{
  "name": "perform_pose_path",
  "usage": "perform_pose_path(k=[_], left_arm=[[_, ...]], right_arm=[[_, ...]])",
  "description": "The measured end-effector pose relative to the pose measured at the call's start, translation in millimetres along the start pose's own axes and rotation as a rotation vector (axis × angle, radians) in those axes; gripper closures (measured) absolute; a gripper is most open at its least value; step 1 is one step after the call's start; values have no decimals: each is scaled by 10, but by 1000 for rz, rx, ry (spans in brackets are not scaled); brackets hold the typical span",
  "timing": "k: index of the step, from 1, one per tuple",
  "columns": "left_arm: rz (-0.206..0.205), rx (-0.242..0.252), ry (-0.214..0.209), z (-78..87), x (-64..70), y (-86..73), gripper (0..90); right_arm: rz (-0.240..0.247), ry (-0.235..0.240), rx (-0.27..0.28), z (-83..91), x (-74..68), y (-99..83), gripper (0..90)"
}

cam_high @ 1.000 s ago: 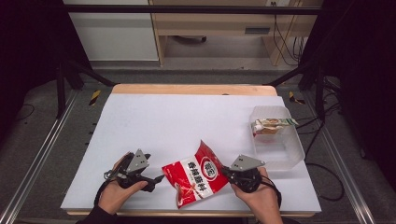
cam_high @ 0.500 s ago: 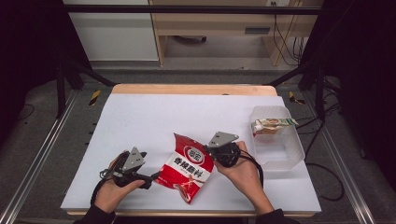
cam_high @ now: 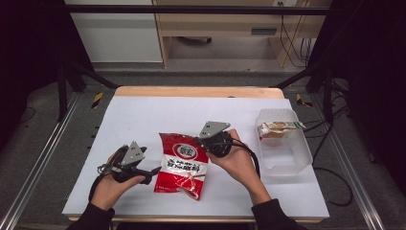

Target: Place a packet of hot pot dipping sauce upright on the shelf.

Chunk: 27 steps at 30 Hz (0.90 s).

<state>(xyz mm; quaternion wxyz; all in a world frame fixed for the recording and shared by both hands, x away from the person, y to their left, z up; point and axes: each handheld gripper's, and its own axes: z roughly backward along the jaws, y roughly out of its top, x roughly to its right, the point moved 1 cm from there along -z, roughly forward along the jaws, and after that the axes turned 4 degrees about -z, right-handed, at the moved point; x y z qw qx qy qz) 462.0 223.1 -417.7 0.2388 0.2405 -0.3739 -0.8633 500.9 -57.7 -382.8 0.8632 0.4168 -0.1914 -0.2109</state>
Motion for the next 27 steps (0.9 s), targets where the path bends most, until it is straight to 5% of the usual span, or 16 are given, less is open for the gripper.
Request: perform_pose_path(k=[7, 27], left_arm=[[40, 46, -34, -81, -218, 159, 153], [-17, 54, -65, -34, -172, 182, 317]], right_arm=[[13, 3, 20, -2, -31, 91, 900], [43, 20, 106, 166, -185, 253, 900]])
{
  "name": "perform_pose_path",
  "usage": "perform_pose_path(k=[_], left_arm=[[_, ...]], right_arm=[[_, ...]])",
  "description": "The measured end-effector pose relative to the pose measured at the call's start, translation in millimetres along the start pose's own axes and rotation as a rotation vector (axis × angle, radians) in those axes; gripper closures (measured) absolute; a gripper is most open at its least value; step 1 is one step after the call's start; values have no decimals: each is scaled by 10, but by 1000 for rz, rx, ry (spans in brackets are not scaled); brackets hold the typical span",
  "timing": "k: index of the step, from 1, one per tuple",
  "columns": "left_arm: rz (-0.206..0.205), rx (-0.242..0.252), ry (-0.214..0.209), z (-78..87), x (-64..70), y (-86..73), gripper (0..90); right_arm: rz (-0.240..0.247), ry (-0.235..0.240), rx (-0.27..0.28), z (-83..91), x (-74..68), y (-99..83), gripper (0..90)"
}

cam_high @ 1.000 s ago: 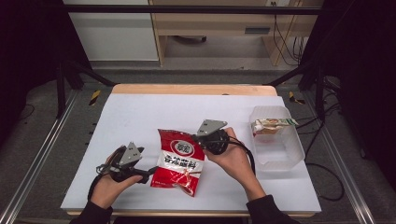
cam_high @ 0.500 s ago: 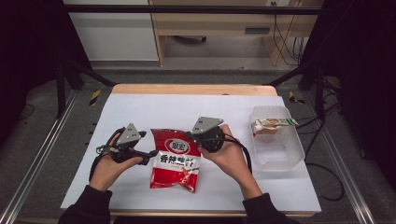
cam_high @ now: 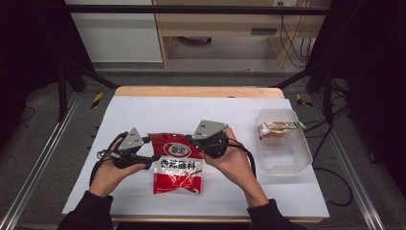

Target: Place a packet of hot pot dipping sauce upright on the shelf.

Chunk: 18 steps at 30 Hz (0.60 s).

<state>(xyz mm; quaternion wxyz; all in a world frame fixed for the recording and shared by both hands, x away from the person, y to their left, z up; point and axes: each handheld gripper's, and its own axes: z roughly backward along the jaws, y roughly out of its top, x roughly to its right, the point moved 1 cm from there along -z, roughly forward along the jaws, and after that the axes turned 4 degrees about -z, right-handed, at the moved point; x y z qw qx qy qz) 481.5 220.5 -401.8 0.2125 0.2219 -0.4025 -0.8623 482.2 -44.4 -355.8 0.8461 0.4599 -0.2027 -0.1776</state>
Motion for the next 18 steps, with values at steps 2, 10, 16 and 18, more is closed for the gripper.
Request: perform_pose_path(k=[2, 10, 16, 18], left_arm=[[12, 23, -13, 13, -11, -3, 361], [-21, 28, -23, 103, -72, 81, 441], [-29, 18, -69, 127, -189, 146, 558], [-37, 3, -91, 111, -221, 153, 588]], right_arm=[[5, 5, 5, 14, -16, 13, 900], [26, 23, 11, 33, -73, 76, 900], [27, 31, 6, 22, -90, 84, 900], [27, 34, 3, 10, -87, 80, 900]])
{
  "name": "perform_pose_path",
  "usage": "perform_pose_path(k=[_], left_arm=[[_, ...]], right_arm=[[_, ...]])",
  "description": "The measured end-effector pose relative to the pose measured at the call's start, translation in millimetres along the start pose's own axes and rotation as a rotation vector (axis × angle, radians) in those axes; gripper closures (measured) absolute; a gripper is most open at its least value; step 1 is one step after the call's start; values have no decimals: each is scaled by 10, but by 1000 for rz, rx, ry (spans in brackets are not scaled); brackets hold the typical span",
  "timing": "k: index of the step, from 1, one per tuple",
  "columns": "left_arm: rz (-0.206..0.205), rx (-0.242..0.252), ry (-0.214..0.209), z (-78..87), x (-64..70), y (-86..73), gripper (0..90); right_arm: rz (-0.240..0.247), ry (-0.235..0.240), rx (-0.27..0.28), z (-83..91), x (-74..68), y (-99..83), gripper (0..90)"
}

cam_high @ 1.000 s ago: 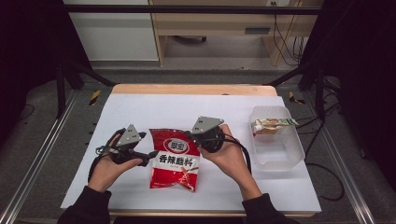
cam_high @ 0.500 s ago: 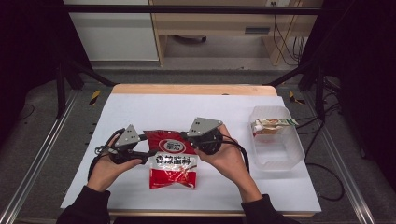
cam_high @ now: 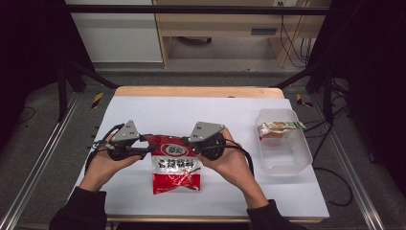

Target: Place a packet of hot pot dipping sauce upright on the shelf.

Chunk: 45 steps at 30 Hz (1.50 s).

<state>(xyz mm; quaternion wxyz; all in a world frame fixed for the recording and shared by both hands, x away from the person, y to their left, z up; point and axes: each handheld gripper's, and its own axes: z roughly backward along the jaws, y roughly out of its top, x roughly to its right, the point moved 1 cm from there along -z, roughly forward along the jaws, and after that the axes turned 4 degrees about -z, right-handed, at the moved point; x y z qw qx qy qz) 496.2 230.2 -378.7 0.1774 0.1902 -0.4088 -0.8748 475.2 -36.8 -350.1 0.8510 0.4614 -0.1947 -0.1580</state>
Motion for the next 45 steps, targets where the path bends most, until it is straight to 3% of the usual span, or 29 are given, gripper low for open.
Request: perform_pose_path(k=[3, 6, 9, 13, 15, 20, 23, 27, 30, 35, 40, 45], left_arm=[[-2, 0, -54, -24, -48, -13, 646], [-6, -8, -80, -64, -86, -29, 713], [15, -3, -117, -78, -115, -38, 809], [-4, -18, -115, -80, -70, -19, 892], [-24, -28, -113, -62, -44, 7, 899], [-48, -18, -99, 1, 16, 70, 900], [-56, -21, -100, 19, 30, 94, 900], [-60, -20, -102, 38, 46, 112, 900], [-65, -20, -104, 56, 56, 127, 900], [-77, -18, -107, 83, 70, 154, 900], [-86, -12, -109, 102, 88, 172, 900], [-95, -12, -109, 107, 108, 188, 900]], right_arm=[[-5, 5, -7, -14, 2, -4, 900], [-10, 8, -14, -21, 18, -10, 900], [-17, 7, -34, -33, 50, -32, 900], [-28, 34, -68, -40, 108, -43, 874], [-25, 34, -93, -40, 131, -35, 817], [3, 31, -209, -20, 196, 30, 483], [43, 19, -251, 18, 234, 90, 406], [54, 12, -307, 57, 296, 187, 306], [87, 29, -372, 55, 308, 254, 234], [103, 60, -440, -1, 282, 331, 261], [129, 91, -473, -66, 267, 346, 290], [150, 120, -495, -113, 254, 342, 489]])
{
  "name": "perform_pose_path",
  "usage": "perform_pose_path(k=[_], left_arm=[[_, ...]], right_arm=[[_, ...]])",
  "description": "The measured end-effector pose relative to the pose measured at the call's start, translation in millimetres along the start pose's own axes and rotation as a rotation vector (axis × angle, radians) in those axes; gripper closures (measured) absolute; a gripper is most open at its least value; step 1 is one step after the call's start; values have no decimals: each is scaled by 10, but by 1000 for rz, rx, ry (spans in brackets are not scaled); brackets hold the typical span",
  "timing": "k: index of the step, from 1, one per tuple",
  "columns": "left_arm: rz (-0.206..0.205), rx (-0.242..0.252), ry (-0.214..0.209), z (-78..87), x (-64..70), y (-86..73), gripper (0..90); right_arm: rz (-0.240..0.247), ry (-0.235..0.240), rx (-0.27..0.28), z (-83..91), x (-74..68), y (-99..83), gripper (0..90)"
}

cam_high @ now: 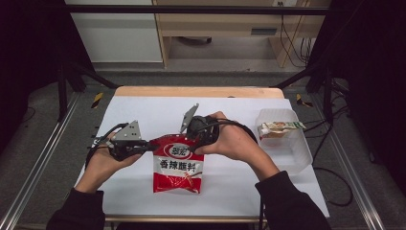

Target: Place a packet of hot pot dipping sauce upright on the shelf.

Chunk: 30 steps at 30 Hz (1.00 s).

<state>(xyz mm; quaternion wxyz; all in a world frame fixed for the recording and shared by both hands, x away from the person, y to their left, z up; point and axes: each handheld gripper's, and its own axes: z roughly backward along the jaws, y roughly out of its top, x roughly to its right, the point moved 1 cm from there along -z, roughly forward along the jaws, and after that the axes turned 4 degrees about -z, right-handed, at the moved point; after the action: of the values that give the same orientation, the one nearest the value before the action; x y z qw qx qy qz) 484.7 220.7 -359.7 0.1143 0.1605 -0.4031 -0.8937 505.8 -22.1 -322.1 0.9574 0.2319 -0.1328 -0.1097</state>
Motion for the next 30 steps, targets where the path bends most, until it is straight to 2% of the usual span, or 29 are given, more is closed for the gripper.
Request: perform_pose_path(k=[3, 7, 12, 17, 21, 25, 27, 30], left_arm=[[-4, 0, 0, 18, 2, 9, 900], [-10, 4, 0, 22, 10, 15, 900], [-13, -1, 1, 20, 12, 13, 900], [-13, -1, 6, 24, 2, 6, 900], [-3, 9, 1, 25, -3, -12, 884], [21, 29, 15, 48, -20, -45, 774], [18, 36, 19, 66, -23, -62, 625], [23, 39, 19, 93, -33, -84, 544]], right_arm=[[10, -1, -18, -12, -5, 2, 620], [15, 34, -28, -51, -44, -12, 662], [12, 32, -36, -61, -48, -3, 801], [13, 33, -49, -61, -51, 4, 887], [5, 29, -55, -48, -79, 18, 895], [6, 41, -58, -12, -99, 26, 897], [3, 46, -61, 34, -96, 37, 898], [1, 42, -46, 115, -72, 56, 898]])
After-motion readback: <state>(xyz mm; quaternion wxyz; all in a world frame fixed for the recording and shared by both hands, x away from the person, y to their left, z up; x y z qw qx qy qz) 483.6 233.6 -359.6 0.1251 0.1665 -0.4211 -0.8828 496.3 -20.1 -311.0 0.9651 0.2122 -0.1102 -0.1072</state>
